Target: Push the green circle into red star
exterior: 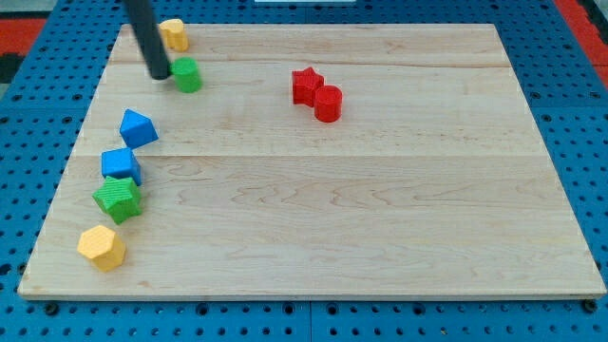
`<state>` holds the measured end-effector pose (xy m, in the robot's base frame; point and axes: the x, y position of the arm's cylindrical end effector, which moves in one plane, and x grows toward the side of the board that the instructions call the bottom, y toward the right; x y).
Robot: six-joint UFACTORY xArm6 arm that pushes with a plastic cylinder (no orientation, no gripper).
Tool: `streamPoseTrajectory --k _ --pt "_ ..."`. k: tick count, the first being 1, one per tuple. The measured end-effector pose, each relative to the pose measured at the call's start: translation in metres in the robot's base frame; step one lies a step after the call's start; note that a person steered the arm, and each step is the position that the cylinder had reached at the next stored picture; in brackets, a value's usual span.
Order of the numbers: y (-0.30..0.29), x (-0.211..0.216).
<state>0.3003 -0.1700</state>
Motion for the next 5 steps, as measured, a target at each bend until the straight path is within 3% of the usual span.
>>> streamPoseTrajectory --k 1,3,4,5 --pt "0.075 0.005" --pt "0.093 -0.002" --pt "0.155 0.004" --pt "0.180 0.025"
